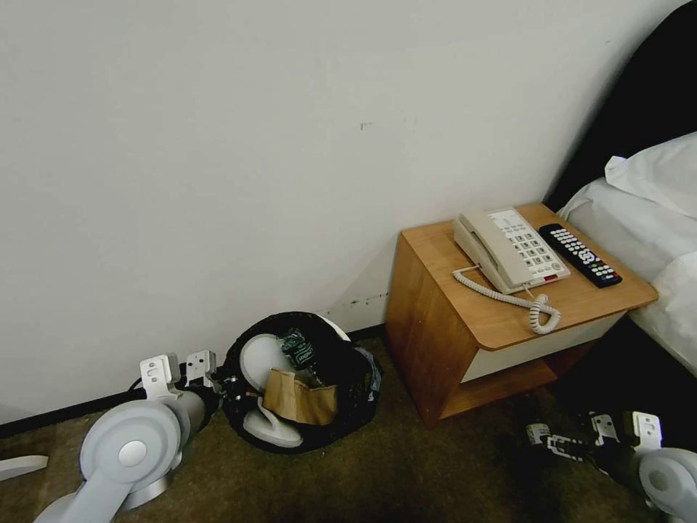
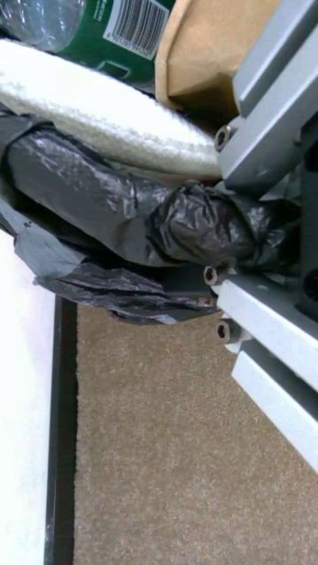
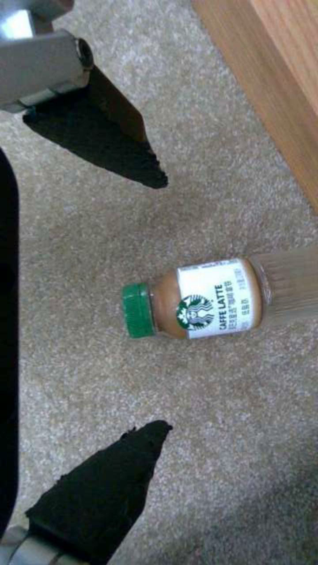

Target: Pick up the trash bin, then pick up the garbage from the floor and place it into the trash bin.

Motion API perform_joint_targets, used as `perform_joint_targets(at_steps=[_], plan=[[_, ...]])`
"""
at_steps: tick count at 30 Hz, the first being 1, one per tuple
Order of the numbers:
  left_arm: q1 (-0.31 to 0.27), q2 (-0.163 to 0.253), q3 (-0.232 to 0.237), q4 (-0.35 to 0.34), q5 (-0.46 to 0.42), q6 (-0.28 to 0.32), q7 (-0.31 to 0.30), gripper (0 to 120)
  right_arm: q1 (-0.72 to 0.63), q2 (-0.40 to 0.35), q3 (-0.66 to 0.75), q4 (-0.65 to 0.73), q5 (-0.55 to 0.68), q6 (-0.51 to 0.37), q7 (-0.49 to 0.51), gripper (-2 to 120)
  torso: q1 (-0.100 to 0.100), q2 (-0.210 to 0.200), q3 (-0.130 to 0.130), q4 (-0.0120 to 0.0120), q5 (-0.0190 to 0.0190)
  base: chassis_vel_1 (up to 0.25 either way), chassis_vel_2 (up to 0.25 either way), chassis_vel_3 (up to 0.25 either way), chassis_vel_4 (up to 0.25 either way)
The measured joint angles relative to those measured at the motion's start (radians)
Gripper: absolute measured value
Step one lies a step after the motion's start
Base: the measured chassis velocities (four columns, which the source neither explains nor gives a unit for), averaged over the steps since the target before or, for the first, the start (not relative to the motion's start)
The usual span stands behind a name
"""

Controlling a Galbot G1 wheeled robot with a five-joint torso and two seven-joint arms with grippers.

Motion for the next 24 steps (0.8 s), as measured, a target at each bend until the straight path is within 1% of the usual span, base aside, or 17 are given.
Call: perform_joint_targets(at_steps=[5,13,24], plan=[[0.002,-0.004,-0.004,0.0,0.003,0.0,0.002,0,0.046,0.007,-0.039,-0.032,0.003,0.003,0.0,100,0.0,0.0,0.0,0.0,0.0,0.0,0.0,0.0,0.0],[0.008,-0.007,-0.018,0.0,0.003,0.0,0.004,0,0.116,0.043,-0.106,-0.098,-0.007,0.008,-0.001,100,0.0,0.0,0.0,0.0,0.0002,0.0,0.0,0.0,0.0],[0.014,-0.016,-0.022,0.0,0.006,0.0,0.006,0,0.161,0.068,-0.142,-0.148,-0.026,0.018,0.0,100,0.0,0.0,0.0,0.0,0.0,0.0,0.0,0.0,0.0]])
